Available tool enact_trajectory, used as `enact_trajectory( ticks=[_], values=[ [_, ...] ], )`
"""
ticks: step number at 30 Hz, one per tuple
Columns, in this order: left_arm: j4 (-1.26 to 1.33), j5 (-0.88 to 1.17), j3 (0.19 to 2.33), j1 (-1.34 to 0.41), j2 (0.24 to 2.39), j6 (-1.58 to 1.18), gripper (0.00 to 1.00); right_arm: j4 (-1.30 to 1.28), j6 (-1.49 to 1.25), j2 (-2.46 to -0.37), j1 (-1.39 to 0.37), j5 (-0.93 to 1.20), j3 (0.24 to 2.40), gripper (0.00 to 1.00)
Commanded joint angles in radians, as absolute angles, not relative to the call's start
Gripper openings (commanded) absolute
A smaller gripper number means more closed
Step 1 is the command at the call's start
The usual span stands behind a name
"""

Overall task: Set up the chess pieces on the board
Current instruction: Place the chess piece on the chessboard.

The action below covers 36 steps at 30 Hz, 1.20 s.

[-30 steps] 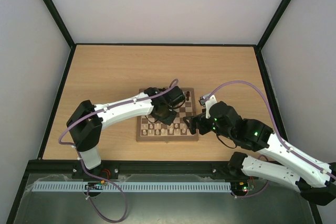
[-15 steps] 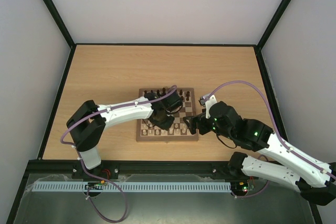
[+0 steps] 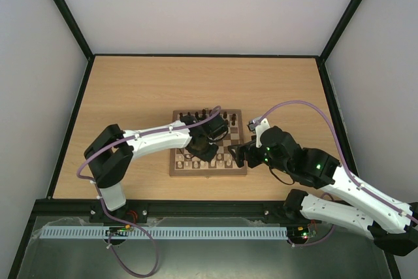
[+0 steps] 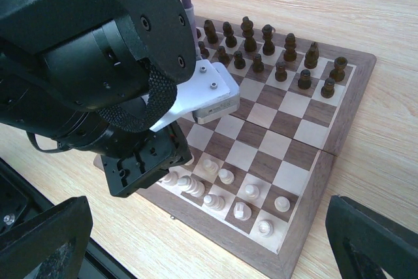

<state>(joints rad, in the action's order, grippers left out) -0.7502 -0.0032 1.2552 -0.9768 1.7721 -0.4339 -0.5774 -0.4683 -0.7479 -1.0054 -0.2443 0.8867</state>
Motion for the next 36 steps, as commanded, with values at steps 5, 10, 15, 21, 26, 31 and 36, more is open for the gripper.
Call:
enact_trajectory(
  ticks=[5,10,15,21,26,31,36],
  values=[
    [-0.755,-0.001,1.239,-0.980,1.793,-0.437,0.10,-0.573,-0.466,-0.742,-1.003,-0.250,0.876,0.99],
    [-0.757,-0.008,1.242,-0.980,1.802,-0.437,0.11,-0.573,-0.465,-0.742,-1.004,-0.251,0.876,0.99],
    [-0.757,-0.009,1.251,-0.979,1.811,-0.433,0.12,-0.573,-0.465,-0.741,-1.003,-0.250,0.877,0.99],
    [-0.760,-0.015,1.259,-0.977,1.817,-0.429,0.15,-0.574,-0.465,-0.741,-1.003,-0.251,0.876,0.99],
    [-0.769,-0.023,1.279,-0.977,1.818,-0.428,0.26,-0.573,-0.465,-0.742,-1.003,-0.250,0.877,0.99],
    [-0.785,-0.026,1.314,-0.977,1.814,-0.422,0.35,-0.571,-0.465,-0.742,-1.004,-0.250,0.876,0.99],
    [-0.822,-0.043,1.378,-0.977,1.804,-0.415,0.38,-0.572,-0.463,-0.745,-1.004,-0.249,0.876,0.99]
  ],
)
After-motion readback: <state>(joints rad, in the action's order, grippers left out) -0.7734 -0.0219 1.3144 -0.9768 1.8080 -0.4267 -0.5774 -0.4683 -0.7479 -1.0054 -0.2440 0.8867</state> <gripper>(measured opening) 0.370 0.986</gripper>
